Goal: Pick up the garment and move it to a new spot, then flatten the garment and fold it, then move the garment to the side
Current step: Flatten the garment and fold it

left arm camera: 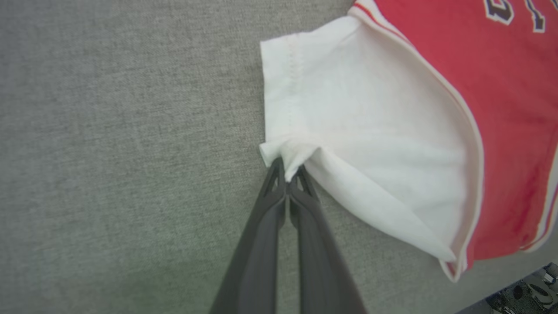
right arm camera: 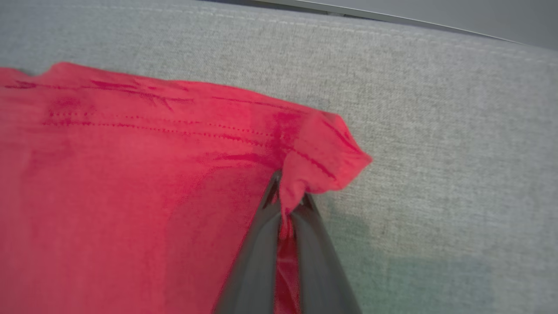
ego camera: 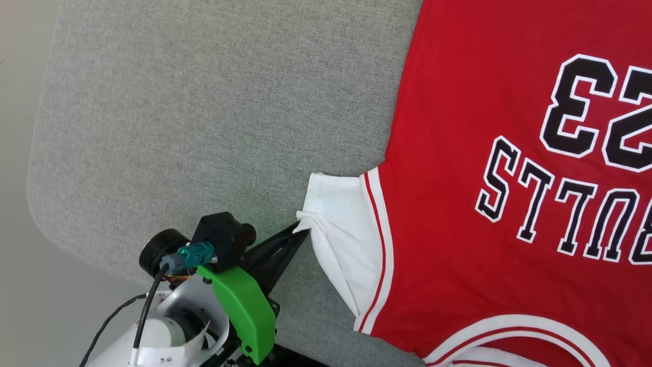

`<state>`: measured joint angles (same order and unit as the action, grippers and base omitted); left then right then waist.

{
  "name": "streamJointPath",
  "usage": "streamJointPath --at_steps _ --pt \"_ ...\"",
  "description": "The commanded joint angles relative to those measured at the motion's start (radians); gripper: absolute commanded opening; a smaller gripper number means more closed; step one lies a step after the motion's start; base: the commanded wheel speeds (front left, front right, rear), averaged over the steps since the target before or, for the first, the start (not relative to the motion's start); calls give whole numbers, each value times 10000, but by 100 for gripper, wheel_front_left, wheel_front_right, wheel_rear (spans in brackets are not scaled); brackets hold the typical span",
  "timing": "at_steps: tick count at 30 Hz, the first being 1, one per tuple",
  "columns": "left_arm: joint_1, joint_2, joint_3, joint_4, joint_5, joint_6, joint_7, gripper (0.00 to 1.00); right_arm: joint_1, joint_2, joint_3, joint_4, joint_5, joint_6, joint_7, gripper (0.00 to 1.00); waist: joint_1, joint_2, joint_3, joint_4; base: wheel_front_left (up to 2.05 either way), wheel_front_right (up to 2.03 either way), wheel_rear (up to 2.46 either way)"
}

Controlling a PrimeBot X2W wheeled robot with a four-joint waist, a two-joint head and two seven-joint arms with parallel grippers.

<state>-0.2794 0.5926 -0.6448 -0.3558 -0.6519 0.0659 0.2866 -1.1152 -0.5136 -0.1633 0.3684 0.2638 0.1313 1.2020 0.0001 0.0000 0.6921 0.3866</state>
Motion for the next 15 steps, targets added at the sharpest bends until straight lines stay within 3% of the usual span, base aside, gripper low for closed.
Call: streamJointPath --at_steps 1,15 --pt "-223 4 60 81 35 6 -66 0 576 82 98 324 68 -6 12 0 -1 0 -174 -90 0 0 0" --pt "-124 305 268 47 -94 252 133 0 2914 87 56 654 611 -6 -791 0 -1 0 -2183 -1053 0 0 0"
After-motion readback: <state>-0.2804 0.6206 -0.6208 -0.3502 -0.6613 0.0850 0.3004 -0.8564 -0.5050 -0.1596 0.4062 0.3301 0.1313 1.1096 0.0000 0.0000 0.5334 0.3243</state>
